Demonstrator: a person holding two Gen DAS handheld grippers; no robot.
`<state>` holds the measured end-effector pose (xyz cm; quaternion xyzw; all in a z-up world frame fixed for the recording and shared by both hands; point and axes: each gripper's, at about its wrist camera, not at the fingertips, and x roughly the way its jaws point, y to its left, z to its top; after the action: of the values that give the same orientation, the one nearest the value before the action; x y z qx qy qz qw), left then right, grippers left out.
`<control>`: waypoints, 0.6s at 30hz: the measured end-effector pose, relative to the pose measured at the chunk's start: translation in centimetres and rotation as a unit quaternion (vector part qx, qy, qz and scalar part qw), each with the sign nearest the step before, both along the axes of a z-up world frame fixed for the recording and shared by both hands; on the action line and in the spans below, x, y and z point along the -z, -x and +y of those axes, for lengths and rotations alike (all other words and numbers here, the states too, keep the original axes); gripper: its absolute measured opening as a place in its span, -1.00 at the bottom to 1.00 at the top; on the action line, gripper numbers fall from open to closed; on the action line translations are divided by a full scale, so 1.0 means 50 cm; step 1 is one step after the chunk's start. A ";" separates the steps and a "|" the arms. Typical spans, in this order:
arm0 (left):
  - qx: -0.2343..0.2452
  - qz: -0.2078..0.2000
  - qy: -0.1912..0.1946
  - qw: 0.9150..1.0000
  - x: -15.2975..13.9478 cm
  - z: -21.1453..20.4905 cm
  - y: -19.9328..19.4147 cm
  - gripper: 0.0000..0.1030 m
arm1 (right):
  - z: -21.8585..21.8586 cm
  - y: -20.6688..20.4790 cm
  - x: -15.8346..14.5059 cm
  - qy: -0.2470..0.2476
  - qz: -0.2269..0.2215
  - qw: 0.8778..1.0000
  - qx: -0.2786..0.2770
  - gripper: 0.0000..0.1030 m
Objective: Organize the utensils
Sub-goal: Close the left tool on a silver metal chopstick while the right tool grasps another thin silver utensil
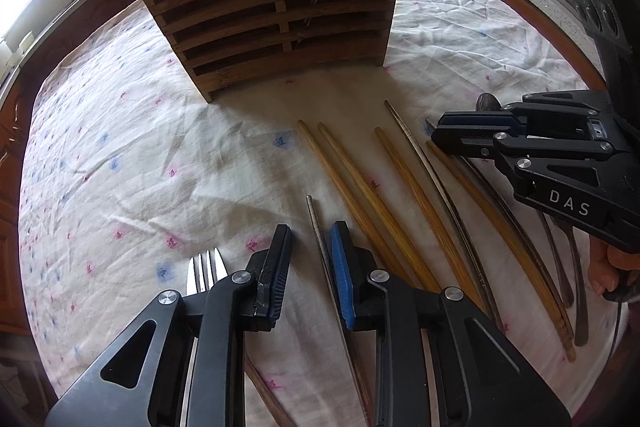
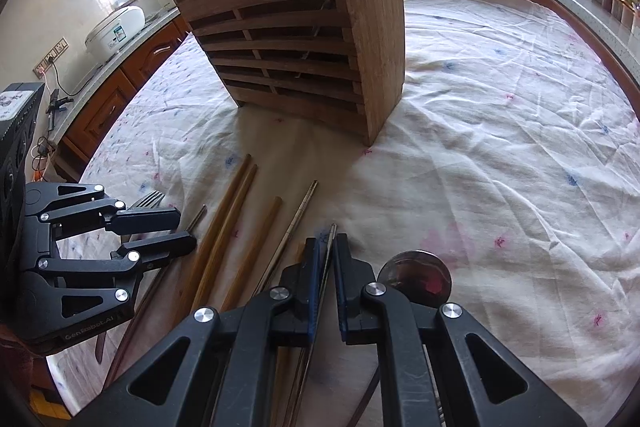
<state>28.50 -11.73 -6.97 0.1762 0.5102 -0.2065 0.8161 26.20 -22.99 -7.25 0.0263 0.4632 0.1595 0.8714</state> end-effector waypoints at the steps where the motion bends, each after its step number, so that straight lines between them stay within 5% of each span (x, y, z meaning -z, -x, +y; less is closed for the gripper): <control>1: 0.005 0.001 -0.003 1.000 0.000 -0.002 -0.001 -0.64 | -0.001 0.001 0.001 -0.004 -0.001 1.000 0.001 -0.85; 11: 0.010 0.009 -0.013 1.000 0.000 -0.002 0.002 -0.69 | -0.006 0.006 0.002 -0.010 -0.006 1.000 0.002 -0.85; 18: -0.003 -0.003 -0.003 1.000 -0.002 0.011 0.022 -0.92 | -0.015 0.018 0.000 -0.028 -0.009 0.999 0.017 -0.90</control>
<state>27.40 -11.16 -6.88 0.1777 0.5092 -0.2018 0.8176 25.32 -23.75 -7.27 0.0576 0.4505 0.1577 0.8768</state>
